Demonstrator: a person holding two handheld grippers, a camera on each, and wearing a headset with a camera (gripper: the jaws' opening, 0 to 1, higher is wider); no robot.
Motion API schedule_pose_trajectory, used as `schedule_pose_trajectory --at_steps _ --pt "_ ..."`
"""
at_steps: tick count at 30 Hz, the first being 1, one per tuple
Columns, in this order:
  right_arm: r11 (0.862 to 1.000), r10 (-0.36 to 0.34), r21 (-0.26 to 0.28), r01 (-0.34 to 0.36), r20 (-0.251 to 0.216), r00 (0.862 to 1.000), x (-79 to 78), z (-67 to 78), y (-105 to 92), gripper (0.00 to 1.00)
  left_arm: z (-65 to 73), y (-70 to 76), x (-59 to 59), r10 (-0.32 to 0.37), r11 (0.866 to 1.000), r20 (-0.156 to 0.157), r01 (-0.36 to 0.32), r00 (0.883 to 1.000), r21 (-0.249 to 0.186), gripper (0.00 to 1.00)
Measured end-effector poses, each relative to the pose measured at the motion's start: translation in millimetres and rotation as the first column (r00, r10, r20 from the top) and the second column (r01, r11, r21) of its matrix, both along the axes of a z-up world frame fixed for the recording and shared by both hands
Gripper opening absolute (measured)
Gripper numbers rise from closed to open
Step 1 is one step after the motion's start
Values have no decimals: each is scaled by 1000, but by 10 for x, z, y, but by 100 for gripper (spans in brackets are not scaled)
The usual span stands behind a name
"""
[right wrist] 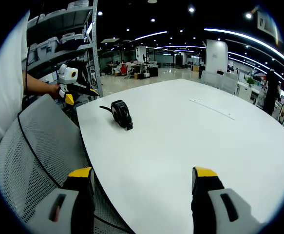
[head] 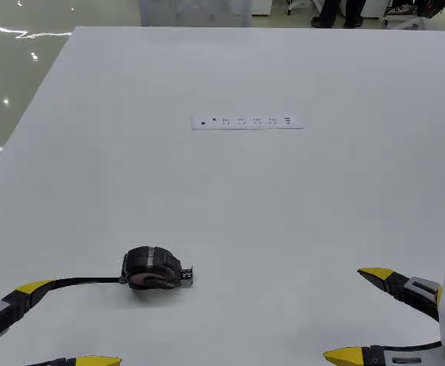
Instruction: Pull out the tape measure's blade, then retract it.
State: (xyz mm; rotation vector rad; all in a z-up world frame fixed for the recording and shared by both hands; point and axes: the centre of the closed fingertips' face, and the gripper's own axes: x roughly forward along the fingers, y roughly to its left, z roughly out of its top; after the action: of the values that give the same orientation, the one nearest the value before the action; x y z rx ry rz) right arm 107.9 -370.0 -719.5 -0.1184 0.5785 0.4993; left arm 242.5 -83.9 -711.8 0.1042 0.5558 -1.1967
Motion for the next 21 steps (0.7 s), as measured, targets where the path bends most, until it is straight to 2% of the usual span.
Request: schedule_pose_trajectory --at_steps 6,9,21 --pt "1000 24 2 -24 -5 1000 23 -36 28 78 -21 1 66 -9 1000 7 9 1000 15 98" --pt "1000 30 8 -30 -5 1000 62 -45 43 78 -17 -28 72 -25 1000 -1 25 1000 13 96" --pt "997 77 3 -77 -28 997 246 -180 74 73 -66 -161 203 -103 993 14 102 995 52 93"
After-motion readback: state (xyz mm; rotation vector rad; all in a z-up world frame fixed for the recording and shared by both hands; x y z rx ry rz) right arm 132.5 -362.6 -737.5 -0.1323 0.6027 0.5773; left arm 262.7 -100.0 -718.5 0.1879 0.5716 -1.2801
